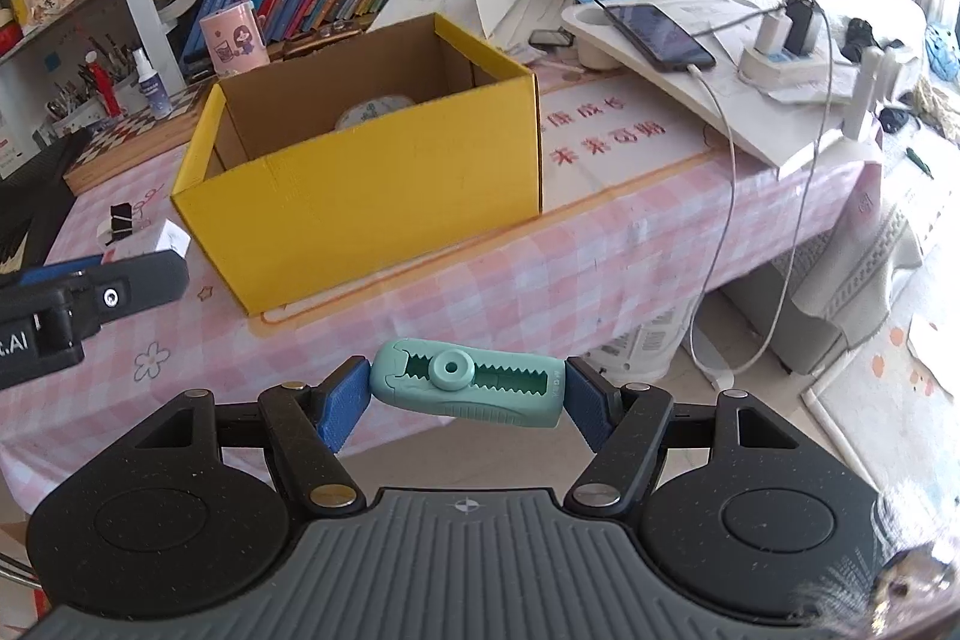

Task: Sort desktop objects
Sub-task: 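Lower the white staple box into the box with the left gripper while the right lowers the dispenser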

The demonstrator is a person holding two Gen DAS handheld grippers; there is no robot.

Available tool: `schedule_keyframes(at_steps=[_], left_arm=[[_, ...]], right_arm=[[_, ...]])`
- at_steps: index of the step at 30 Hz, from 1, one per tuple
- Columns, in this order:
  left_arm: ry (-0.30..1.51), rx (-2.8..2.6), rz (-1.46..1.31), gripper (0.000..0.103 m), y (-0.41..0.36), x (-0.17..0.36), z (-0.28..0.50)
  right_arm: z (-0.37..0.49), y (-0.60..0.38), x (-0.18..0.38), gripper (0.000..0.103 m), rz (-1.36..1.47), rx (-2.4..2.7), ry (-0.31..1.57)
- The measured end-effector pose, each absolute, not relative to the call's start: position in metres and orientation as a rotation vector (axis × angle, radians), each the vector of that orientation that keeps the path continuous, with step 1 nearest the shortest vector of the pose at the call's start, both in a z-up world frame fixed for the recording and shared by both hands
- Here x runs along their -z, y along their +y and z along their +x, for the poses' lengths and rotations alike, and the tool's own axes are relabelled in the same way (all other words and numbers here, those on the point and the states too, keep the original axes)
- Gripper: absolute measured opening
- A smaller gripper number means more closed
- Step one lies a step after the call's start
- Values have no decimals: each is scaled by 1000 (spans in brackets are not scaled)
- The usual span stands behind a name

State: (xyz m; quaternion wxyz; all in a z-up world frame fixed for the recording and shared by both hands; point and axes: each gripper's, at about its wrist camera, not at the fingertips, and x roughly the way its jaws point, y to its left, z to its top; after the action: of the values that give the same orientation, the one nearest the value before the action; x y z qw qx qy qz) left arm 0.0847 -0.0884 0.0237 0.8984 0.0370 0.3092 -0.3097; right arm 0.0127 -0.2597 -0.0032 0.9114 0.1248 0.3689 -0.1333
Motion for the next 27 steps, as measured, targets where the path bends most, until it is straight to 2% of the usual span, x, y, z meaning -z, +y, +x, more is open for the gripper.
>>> schedule_keyframes(at_steps=[20, 27], left_arm=[[598, 505, 107, 57, -161, -25, 174], [684, 467, 112, 58, -185, -4, 200]], right_arm=[[124, -340, -52, 67, 180, 113, 572], [181, -362, -44, 67, 285, -75, 697]])
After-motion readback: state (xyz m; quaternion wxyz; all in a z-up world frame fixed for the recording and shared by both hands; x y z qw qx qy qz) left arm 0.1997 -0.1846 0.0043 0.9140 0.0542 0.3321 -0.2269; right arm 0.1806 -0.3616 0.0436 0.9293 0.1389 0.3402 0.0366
